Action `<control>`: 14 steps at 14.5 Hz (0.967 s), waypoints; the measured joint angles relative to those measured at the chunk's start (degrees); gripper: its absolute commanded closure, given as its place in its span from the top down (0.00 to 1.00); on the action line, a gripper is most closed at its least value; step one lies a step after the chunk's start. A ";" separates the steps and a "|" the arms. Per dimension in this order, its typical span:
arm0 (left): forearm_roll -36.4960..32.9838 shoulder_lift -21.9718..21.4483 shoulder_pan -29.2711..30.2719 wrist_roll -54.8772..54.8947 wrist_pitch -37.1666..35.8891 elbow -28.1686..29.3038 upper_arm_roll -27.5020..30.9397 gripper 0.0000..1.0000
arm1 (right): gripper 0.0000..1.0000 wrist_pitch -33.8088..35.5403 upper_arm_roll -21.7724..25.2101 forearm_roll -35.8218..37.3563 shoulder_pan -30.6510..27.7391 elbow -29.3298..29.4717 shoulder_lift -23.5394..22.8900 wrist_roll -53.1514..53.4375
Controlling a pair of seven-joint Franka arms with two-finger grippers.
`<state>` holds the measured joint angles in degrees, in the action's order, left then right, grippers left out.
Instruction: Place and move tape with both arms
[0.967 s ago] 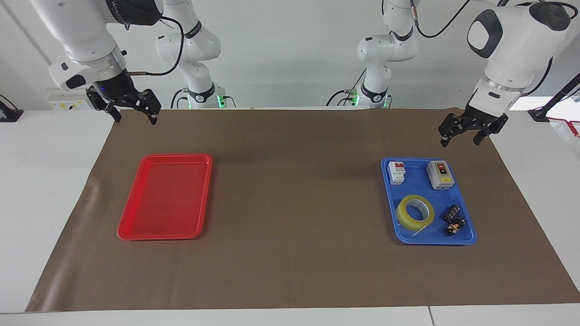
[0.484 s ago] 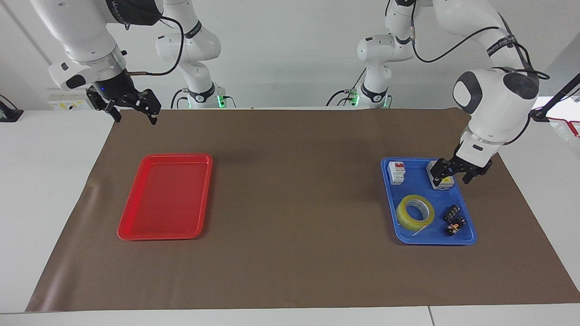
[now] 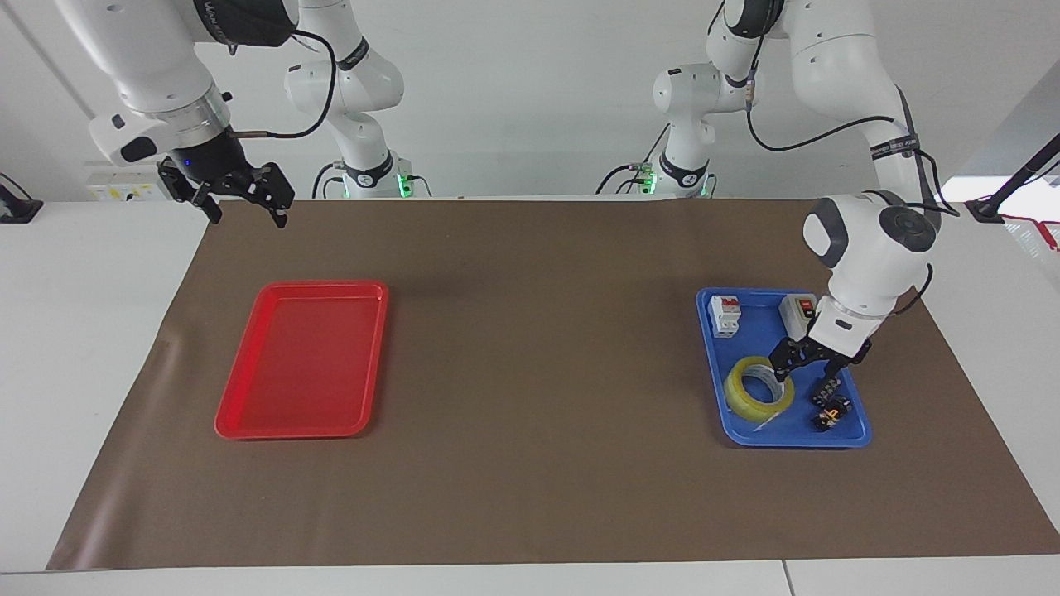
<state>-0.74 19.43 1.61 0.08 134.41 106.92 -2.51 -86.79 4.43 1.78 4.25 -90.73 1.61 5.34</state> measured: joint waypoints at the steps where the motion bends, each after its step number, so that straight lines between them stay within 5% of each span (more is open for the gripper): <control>1: 0.00 0.71 0.00 0.00 0.35 0.01 -0.01 0.97 | 1.00 0.00 0.00 0.00 0.00 0.00 0.00 0.00; 2: 0.00 1.31 -0.02 0.00 0.62 0.08 -0.05 0.88 | 1.00 0.00 0.00 0.00 0.00 0.00 0.00 0.00; 3: 0.00 1.79 -0.04 0.00 0.73 0.29 -0.12 0.55 | 1.00 0.00 0.00 0.00 0.00 0.00 0.00 0.00; 4: 0.00 1.92 -0.07 -0.01 0.75 0.72 -0.17 0.01 | 1.00 0.00 0.00 0.00 0.00 0.00 0.00 0.00; 10: 0.00 1.67 -0.43 -6.36 -0.23 1.48 -0.36 0.00 | 1.00 0.00 0.00 0.00 0.00 0.00 0.00 0.00; 14: 0.00 -2.25 -0.43 -6.52 -7.75 0.48 -0.37 0.00 | 1.00 0.00 0.00 0.00 0.00 0.00 0.00 0.00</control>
<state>-0.74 17.18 1.18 -6.44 126.66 107.41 -2.88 -86.79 4.43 1.78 4.25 -90.73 1.61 5.34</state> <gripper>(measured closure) 0.793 0.000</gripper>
